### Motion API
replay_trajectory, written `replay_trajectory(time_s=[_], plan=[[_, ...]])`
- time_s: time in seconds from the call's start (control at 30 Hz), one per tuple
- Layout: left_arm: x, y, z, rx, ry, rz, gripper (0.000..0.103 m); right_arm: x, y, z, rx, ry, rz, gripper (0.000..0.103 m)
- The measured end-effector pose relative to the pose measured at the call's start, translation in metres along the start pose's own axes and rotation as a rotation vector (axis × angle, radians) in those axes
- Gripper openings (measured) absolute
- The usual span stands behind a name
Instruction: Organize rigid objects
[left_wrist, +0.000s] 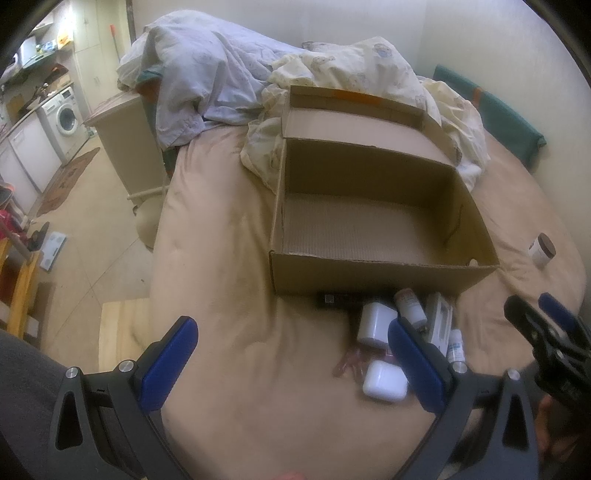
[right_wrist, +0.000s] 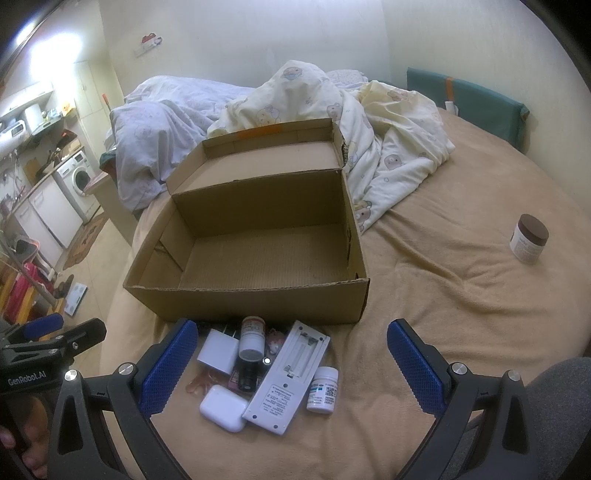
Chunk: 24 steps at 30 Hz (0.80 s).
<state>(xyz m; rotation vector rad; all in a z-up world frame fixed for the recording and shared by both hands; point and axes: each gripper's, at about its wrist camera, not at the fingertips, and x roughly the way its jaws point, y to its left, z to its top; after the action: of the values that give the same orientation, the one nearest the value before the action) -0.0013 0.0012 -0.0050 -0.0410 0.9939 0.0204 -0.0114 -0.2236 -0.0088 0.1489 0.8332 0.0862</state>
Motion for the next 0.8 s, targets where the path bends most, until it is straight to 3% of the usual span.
replay_trajectory(time_s=[0.8], plan=[[0.0029,-0.0005,-0.0019,0.001,0.005,0.002,0.103,0.0003,0.0011,0.0011,-0.003,0.005,-0.002,0.103]])
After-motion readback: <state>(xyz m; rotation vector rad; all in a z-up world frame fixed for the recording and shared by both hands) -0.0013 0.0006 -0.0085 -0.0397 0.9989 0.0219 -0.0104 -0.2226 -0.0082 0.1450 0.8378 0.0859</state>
